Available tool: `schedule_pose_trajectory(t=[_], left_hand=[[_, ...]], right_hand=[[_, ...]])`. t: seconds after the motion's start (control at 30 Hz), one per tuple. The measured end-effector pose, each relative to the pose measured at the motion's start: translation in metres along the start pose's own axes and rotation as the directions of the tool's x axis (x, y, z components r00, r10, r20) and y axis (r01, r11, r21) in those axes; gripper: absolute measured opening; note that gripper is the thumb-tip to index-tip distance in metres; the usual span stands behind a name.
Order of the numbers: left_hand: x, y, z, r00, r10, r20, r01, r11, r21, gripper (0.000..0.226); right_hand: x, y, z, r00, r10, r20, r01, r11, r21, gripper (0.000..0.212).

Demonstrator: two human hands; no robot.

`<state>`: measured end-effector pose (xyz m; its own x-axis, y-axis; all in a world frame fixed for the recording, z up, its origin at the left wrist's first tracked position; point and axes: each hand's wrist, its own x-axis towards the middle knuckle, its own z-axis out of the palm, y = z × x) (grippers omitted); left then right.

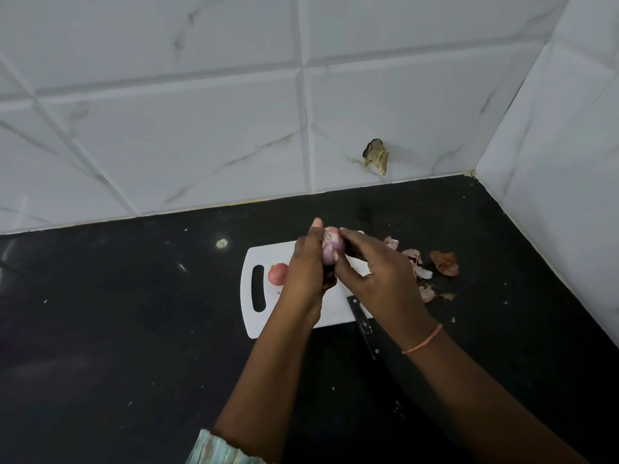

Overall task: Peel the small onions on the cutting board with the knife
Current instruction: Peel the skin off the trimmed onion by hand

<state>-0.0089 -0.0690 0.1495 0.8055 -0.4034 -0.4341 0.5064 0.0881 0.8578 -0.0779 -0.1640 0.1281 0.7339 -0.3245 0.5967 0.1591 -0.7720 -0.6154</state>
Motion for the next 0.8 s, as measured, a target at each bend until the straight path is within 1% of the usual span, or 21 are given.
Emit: schedule_pose_trajectory(t=[0.13, 0.23, 0.3, 0.33, 0.4, 0.47, 0.57, 0.6, 0.7, 0.8], left_hand=[[0.0011, -0.0006, 0.001, 1.0, 0.009, -0.015, -0.009, 1.0, -0.012, 0.048], [0.0, -0.0034, 0.0028, 0.999, 0.022, -0.031, -0.021, 1.0, 0.016, 0.047], [0.0009, -0.0059, 0.0036, 0.999, 0.023, -0.032, -0.022, 0.999, 0.037, 0.051], [0.0016, -0.0068, 0.0036, 0.999, 0.018, -0.035, -0.017, 0.999, 0.043, 0.052], [0.0015, -0.0061, 0.0028, 0.999, 0.006, -0.04, -0.005, 1.0, 0.03, 0.049], [0.0021, -0.0048, 0.0007, 1.0, 0.003, -0.02, -0.003, 1.0, -0.002, 0.047], [0.0036, -0.0035, -0.0018, 1.0, -0.011, -0.001, 0.011, 1.0, -0.017, 0.046], [0.0035, -0.003, -0.0018, 1.0, -0.019, -0.002, 0.019, 1.0, -0.016, 0.047], [0.0025, -0.0032, -0.0008, 0.999, -0.031, -0.007, 0.031, 0.999, -0.017, 0.043], [0.0061, -0.0021, -0.0046, 0.999, -0.026, 0.023, 0.026, 1.0, 0.012, 0.042]], right_hand=[[-0.0028, 0.0038, 0.0071, 0.992, -0.1, -0.082, 0.086, 0.984, -0.158, 0.034], [-0.0037, 0.0063, 0.0091, 0.988, -0.111, -0.104, 0.089, 0.976, -0.2, 0.033], [-0.003, 0.0058, 0.0082, 0.992, -0.074, -0.105, 0.055, 0.983, -0.174, 0.033], [-0.0018, 0.0048, 0.0069, 0.993, -0.035, -0.11, 0.022, 0.992, -0.124, 0.031], [0.0017, 0.0024, 0.0031, 0.991, 0.066, -0.118, -0.061, 0.997, 0.046, 0.026], [0.0047, 0.0001, 0.0003, 0.99, 0.116, -0.076, -0.103, 0.981, 0.167, 0.022], [0.0015, -0.0007, 0.0022, 0.996, 0.088, 0.007, -0.088, 0.983, 0.158, 0.026], [-0.0001, 0.0009, 0.0039, 0.997, 0.077, 0.008, -0.077, 0.988, 0.136, 0.028], [0.0005, 0.0049, 0.005, 0.997, 0.066, -0.044, -0.063, 0.996, 0.067, 0.028], [0.0056, 0.0068, 0.0012, 0.998, 0.043, -0.039, -0.04, 0.996, 0.079, 0.023]])
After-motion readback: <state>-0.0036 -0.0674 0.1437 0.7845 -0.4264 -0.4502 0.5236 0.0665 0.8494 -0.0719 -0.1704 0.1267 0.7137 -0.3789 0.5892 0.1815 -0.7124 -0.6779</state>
